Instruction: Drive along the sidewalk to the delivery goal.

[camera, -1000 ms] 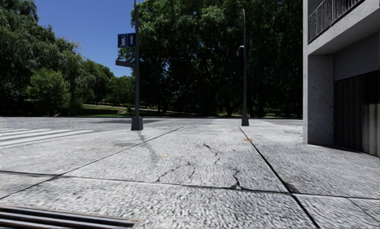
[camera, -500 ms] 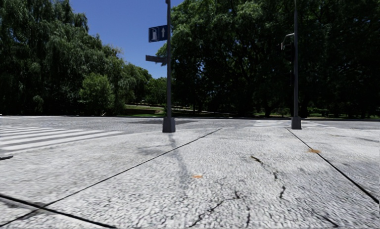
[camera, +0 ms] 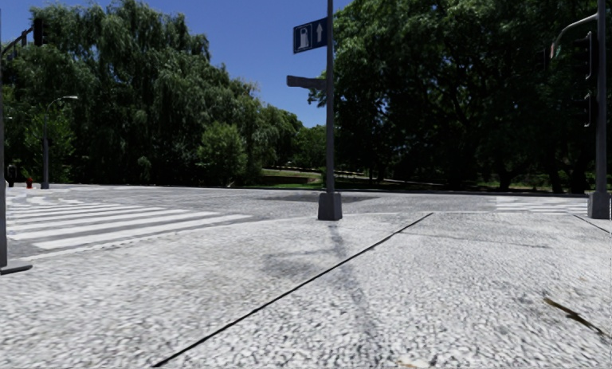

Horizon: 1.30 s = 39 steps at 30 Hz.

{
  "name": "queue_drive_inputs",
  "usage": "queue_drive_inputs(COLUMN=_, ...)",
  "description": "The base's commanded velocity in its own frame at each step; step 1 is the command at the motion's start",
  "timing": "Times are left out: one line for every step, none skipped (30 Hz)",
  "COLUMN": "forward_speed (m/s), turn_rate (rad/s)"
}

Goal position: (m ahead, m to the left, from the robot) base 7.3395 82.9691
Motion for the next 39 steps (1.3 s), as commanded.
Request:
queue_drive_inputs(forward_speed=2.0, turn_rate=0.5)
queue_drive_inputs(forward_speed=2.0, turn_rate=0.5)
queue_drive_inputs(forward_speed=2.0, turn_rate=0.5)
queue_drive_inputs(forward_speed=2.0, turn_rate=0.5)
queue_drive_inputs(forward_speed=2.0, turn_rate=0.5)
queue_drive_inputs(forward_speed=2.0, turn_rate=0.5)
queue_drive_inputs(forward_speed=2.0, turn_rate=0.5)
queue_drive_inputs(forward_speed=2.0, turn_rate=0.51)
queue_drive_inputs(forward_speed=2.0, turn_rate=0.51)
queue_drive_inputs(forward_speed=2.0, turn_rate=0.51)
queue_drive_inputs(forward_speed=2.0, turn_rate=0.51)
queue_drive_inputs(forward_speed=2.0, turn_rate=0.51)
queue_drive_inputs(forward_speed=2.0, turn_rate=0.51)
queue_drive_inputs(forward_speed=2.0, turn_rate=0.51)
queue_drive_inputs(forward_speed=2.0, turn_rate=0.51)
queue_drive_inputs(forward_speed=2.0, turn_rate=0.51)
queue_drive_inputs(forward_speed=2.0, turn_rate=0.51)
queue_drive_inputs(forward_speed=2.0, turn_rate=0.51)
queue_drive_inputs(forward_speed=2.0, turn_rate=0.51)
queue_drive_inputs(forward_speed=2.0, turn_rate=0.51)
queue_drive_inputs(forward_speed=2.0, turn_rate=0.51)
queue_drive_inputs(forward_speed=2.0, turn_rate=0.51)
queue_drive_inputs(forward_speed=2.0, turn_rate=0.51)
queue_drive_inputs(forward_speed=2.0, turn_rate=0.51)
queue_drive_inputs(forward_speed=2.0, turn_rate=0.51)
queue_drive_inputs(forward_speed=2.0, turn_rate=0.51)
queue_drive_inputs(forward_speed=2.0, turn_rate=0.51)
queue_drive_inputs(forward_speed=2.0, turn_rate=0.51)
queue_drive_inputs(forward_speed=2.0, turn_rate=0.51)
queue_drive_inputs(forward_speed=2.0, turn_rate=0.51)
queue_drive_inputs(forward_speed=2.0, turn_rate=0.51)
queue_drive_inputs(forward_speed=2.0, turn_rate=0.51)
queue_drive_inputs(forward_speed=2.0, turn_rate=0.51)
queue_drive_inputs(forward_speed=2.0, turn_rate=0.51)
queue_drive_inputs(forward_speed=2.0, turn_rate=0.51)
queue_drive_inputs(forward_speed=2.0, turn_rate=0.51)
queue_drive_inputs(forward_speed=2.0, turn_rate=0.51)
queue_drive_inputs(forward_speed=2.0, turn_rate=0.51)
queue_drive_inputs(forward_speed=2.0, turn_rate=0.51)
